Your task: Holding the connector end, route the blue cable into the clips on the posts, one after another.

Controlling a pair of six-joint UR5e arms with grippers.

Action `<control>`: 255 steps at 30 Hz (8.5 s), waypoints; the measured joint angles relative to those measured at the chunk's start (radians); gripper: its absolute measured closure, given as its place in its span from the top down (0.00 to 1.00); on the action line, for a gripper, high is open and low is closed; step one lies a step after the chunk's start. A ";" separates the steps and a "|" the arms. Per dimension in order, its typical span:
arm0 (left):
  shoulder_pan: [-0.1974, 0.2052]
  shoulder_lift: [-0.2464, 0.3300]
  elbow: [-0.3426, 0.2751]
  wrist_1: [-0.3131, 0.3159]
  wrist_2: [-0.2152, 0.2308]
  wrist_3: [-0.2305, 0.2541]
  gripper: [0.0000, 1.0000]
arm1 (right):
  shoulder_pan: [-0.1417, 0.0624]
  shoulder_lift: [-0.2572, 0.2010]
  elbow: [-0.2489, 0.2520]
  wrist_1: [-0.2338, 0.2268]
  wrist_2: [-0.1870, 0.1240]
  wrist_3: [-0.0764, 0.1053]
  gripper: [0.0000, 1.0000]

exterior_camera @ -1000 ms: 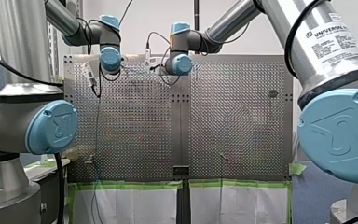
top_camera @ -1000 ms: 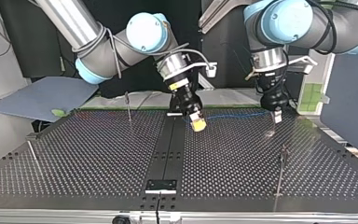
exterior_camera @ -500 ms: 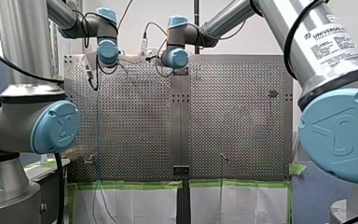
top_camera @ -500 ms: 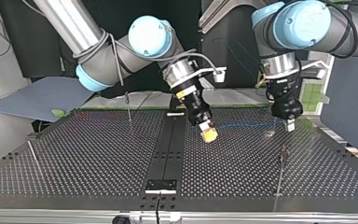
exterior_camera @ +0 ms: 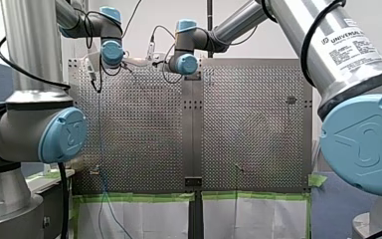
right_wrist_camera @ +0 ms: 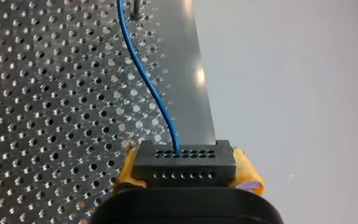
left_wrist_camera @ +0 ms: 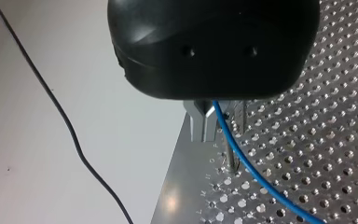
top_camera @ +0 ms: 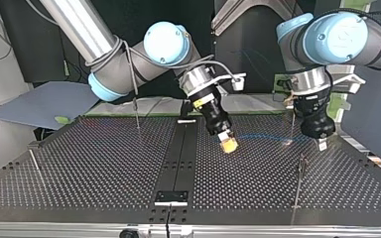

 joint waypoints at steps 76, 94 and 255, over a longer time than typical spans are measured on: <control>0.218 -0.232 0.243 -0.042 0.372 -0.076 0.00 | -0.027 0.178 -0.229 0.031 -0.004 0.099 0.00; 0.231 -0.274 0.261 0.003 0.417 -0.121 0.00 | -0.063 0.243 -0.329 0.045 -0.016 0.115 0.00; 0.182 0.090 0.044 -0.337 0.583 0.024 1.00 | -0.088 0.247 -0.363 0.108 -0.014 0.125 0.00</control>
